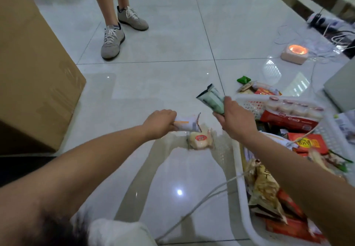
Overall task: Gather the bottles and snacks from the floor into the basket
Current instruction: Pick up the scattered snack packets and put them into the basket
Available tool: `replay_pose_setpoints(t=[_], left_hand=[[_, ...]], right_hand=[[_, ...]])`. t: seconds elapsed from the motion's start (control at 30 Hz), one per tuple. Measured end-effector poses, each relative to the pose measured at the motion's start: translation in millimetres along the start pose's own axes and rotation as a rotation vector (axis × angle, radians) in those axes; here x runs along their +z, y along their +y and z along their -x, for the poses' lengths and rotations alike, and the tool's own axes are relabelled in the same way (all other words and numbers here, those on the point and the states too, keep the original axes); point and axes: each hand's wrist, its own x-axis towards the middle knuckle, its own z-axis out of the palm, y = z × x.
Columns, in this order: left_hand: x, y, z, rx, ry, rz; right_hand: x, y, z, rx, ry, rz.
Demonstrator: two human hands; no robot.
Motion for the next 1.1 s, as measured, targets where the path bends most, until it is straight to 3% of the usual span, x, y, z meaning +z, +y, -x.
replay_pose_setpoints(t=[0.07, 0.2, 0.43, 0.63, 0.77, 0.87, 0.97, 1.1], left_hand=[[-24, 25, -21, -0.007, 0.056, 0.045], [-50, 88, -60, 0.062, 0.102, 0.1], [-47, 165, -101, 0.275, 0.08, -0.092], [-21, 167, -113, 0.396, -0.033, -0.169], [-20, 139, -111, 0.214, 0.028, -0.032], [-14, 109, -104, 0.049, 0.078, -0.065], [0, 78, -92, -0.065, 0.014, -0.105], [24, 44, -76, -0.092, -0.108, -0.125]], right_hand=[[-16, 25, -9, 0.203, 0.047, -0.022], [-33, 68, 0, 0.55, -0.017, -0.063], [-32, 113, 46, 0.727, -0.083, 0.019], [-32, 142, 65, 0.483, -0.026, 0.106], [-37, 128, 49, 0.409, 0.003, 0.086], [-30, 98, 23, 0.304, 0.014, 0.063], [-11, 55, -6, 0.173, 0.0, 0.035], [27, 0, -23, 0.04, -0.077, -0.072]])
